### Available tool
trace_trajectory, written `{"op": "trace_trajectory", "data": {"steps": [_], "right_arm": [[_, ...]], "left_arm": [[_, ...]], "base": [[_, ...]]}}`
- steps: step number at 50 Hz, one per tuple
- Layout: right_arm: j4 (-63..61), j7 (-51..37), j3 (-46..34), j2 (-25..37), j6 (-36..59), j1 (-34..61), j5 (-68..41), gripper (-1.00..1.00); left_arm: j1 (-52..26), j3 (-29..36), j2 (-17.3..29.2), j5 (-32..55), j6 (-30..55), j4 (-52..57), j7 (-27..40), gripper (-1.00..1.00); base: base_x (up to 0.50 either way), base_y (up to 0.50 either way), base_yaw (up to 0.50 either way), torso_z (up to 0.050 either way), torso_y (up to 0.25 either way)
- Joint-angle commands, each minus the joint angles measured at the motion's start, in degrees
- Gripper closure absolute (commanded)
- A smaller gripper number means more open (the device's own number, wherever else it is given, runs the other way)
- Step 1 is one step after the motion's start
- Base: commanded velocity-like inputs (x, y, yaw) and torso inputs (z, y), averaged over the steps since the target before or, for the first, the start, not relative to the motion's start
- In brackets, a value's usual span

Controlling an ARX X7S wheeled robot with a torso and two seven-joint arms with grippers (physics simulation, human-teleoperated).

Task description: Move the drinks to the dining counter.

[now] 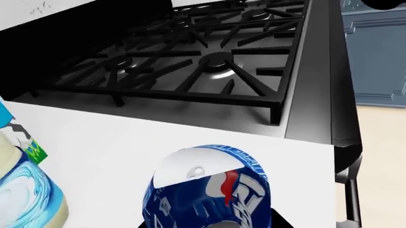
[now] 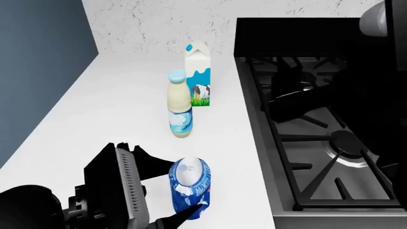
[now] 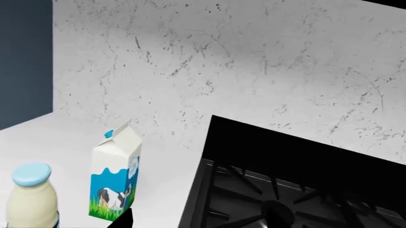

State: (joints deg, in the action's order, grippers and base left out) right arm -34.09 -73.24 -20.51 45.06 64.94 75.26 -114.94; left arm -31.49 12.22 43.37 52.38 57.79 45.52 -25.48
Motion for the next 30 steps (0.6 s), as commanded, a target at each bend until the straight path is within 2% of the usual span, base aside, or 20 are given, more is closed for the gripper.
{"op": "trace_trajectory", "data": {"steps": [1,2,3,5,6,10,16,22,28,30], "right_arm": [[-0.2,0.0,-0.5,-0.1,-0.4,0.0,0.0,-1.00],[-0.3,0.1,-0.5,-0.1,-0.4,0.0,0.0,-1.00],[-0.3,0.1,-0.4,0.0,-0.5,-0.2,0.1,-1.00],[-0.5,0.0,-0.4,0.2,-0.7,-0.2,-0.1,-1.00],[-0.5,-0.1,-0.5,0.2,-0.8,-0.2,-0.2,-1.00],[-0.6,0.2,-0.1,0.5,-1.3,-0.9,-0.2,-1.00],[-0.4,0.9,-0.4,0.2,-1.6,-1.5,-0.3,-1.00],[0.1,1.5,-1.1,-0.4,-1.3,-1.9,1.0,-1.00],[1.5,4.0,-2.0,-1.8,-0.6,-2.4,2.2,-1.00],[2.6,3.6,-2.5,-2.0,-0.8,-2.6,2.1,-1.00]], "left_arm": [[0.9,-3.7,-1.1,1.0,-1.3,1.1,4.5,1.00],[0.5,-4.2,-1.4,1.9,-0.9,1.1,5.2,1.00],[-1.8,-4.5,-2.8,2.0,2.4,0.1,10.1,1.00],[-2.8,-4.4,-3.6,1.7,3.1,0.2,12.0,1.00],[-4.1,-7.9,-5.5,4.7,4.3,-0.5,16.0,1.00],[-8.4,-14.9,-7.8,12.7,7.3,-1.9,24.3,1.00],[-12.1,-19.1,-8.5,19.8,9.6,-2.0,31.7,1.00],[-14.5,-18.7,-9.0,22.2,12.0,-2.2,37.5,1.00],[-17.9,-22.4,-9.9,23.4,12.3,-3.9,48.7,1.00],[-18.2,-24.2,-10.0,26.9,12.4,-4.7,51.0,1.00]], "base": [[0.00,0.00,0.00,0.000,0.000],[0.00,0.00,0.00,0.000,0.000],[0.00,0.00,0.00,0.000,0.000],[0.00,0.00,0.00,0.000,0.000],[0.00,0.00,0.00,0.000,0.000],[0.00,0.00,0.00,0.000,0.000],[0.00,0.00,0.00,0.000,0.000],[0.00,0.00,0.00,0.000,0.000],[0.00,0.00,0.00,0.000,0.000],[0.00,0.00,0.00,0.000,0.000]]}}
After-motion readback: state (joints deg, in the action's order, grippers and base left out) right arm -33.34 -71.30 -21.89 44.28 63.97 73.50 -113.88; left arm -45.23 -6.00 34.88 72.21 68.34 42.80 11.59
